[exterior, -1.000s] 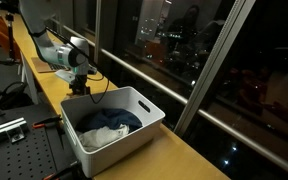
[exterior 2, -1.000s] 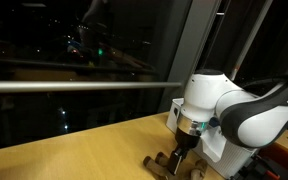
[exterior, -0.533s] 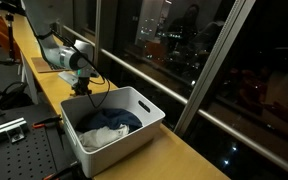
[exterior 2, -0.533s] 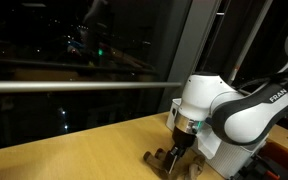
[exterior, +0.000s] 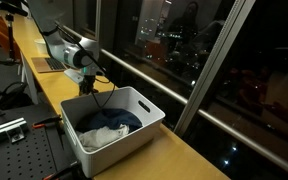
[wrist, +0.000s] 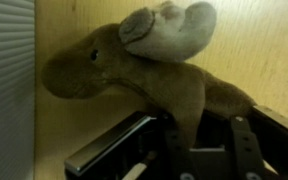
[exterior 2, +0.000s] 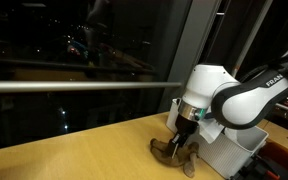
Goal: Remove the items from the white basket, put them on the table and then put them back in the white basket
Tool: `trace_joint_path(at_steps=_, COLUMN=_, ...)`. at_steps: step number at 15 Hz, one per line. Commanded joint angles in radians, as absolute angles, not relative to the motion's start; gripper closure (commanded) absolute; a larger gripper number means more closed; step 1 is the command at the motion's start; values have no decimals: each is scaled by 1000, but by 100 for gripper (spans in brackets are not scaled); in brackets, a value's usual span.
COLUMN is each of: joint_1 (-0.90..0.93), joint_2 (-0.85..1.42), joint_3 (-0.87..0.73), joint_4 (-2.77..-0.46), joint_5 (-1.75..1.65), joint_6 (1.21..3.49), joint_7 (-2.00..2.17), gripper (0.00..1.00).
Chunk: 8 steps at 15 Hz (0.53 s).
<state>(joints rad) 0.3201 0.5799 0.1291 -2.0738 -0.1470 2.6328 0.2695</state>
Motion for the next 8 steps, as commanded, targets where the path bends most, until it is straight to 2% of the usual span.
trace_joint_path(at_steps=1, joint_1=327, joint_2=377, joint_3=105, joint_4=-2166, joint_5=-143, joint_6=2586, joint_7=269, gripper=98)
trace_joint_path(at_steps=8, joint_1=279, joint_2=50, joint_3=65, joint_4=-2191, joint_5=-260, joint_6=2444, joint_7=334, gripper=97)
